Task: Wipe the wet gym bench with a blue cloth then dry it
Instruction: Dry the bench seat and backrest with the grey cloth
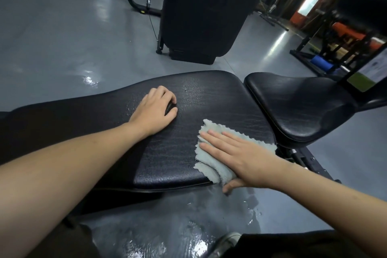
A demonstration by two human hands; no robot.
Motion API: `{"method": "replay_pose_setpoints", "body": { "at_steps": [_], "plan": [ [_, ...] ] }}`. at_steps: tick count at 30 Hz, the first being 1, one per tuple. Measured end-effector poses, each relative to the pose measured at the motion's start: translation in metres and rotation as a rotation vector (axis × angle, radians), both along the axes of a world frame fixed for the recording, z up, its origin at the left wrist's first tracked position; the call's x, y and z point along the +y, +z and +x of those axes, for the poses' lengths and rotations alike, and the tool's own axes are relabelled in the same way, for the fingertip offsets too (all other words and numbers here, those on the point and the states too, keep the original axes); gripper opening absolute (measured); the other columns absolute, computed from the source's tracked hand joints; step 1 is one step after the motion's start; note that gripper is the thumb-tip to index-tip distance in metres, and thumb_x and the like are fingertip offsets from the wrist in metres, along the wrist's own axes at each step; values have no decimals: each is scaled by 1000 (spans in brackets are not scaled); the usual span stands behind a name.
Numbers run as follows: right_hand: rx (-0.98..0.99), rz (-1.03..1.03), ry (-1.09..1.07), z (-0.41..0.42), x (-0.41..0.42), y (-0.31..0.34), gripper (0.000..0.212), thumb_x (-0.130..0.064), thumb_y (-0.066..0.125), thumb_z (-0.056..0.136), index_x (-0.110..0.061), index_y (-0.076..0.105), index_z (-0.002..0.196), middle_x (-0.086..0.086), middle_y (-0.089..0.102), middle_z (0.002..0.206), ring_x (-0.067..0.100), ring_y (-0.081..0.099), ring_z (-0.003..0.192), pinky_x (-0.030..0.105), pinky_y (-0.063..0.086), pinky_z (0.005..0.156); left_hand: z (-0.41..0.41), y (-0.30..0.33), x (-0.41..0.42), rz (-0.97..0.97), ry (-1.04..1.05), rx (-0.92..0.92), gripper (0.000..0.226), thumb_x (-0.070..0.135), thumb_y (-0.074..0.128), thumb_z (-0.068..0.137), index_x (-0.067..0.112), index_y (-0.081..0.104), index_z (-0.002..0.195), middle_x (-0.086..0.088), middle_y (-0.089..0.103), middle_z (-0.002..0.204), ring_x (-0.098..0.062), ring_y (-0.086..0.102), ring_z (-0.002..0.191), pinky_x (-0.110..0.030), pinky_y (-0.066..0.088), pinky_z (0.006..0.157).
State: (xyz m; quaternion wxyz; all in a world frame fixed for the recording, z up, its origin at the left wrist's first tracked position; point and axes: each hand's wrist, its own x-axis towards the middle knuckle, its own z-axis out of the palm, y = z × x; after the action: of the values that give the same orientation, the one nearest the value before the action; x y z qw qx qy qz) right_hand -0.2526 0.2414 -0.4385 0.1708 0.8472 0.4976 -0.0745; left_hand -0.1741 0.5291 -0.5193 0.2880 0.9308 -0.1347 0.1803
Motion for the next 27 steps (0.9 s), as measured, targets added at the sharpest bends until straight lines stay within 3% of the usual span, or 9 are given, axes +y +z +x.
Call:
{"method": "replay_pose_setpoints", "body": {
  "at_steps": [6,13,20,27],
  "plan": [
    [-29,11,93,1,55,-22,123,-83,53,76,-2,10,157,21,2,166,34,-4,154,49,7,125,2,0,-1,-1,3,-11,18,36,54,93,24,54,106,5,46,113,-18,43,109,-36,37,97],
    [6,106,85,-7,111,-46,120,-78,61,75,-4,15,157,26,6,164,38,1,153,52,8,123,5,-1,1,-21,-26,-1,18,37,55,93,25,54,107,6,46,113,-17,43,108,-40,40,98],
    [-43,100,7,-2,47,-27,110,-82,47,82,-16,8,160,13,-1,167,27,-6,154,49,7,124,5,0,3,-41,-39,40,17,39,55,91,28,52,104,6,45,114,-16,41,109,-44,40,100],
    [-135,51,-76,-1,-22,1,105,-83,41,86,-14,12,160,11,7,167,27,4,155,53,24,120,-3,3,8,-54,-16,38,16,37,55,94,26,53,105,10,44,114,-10,40,108,-32,38,95]
  ]
}}
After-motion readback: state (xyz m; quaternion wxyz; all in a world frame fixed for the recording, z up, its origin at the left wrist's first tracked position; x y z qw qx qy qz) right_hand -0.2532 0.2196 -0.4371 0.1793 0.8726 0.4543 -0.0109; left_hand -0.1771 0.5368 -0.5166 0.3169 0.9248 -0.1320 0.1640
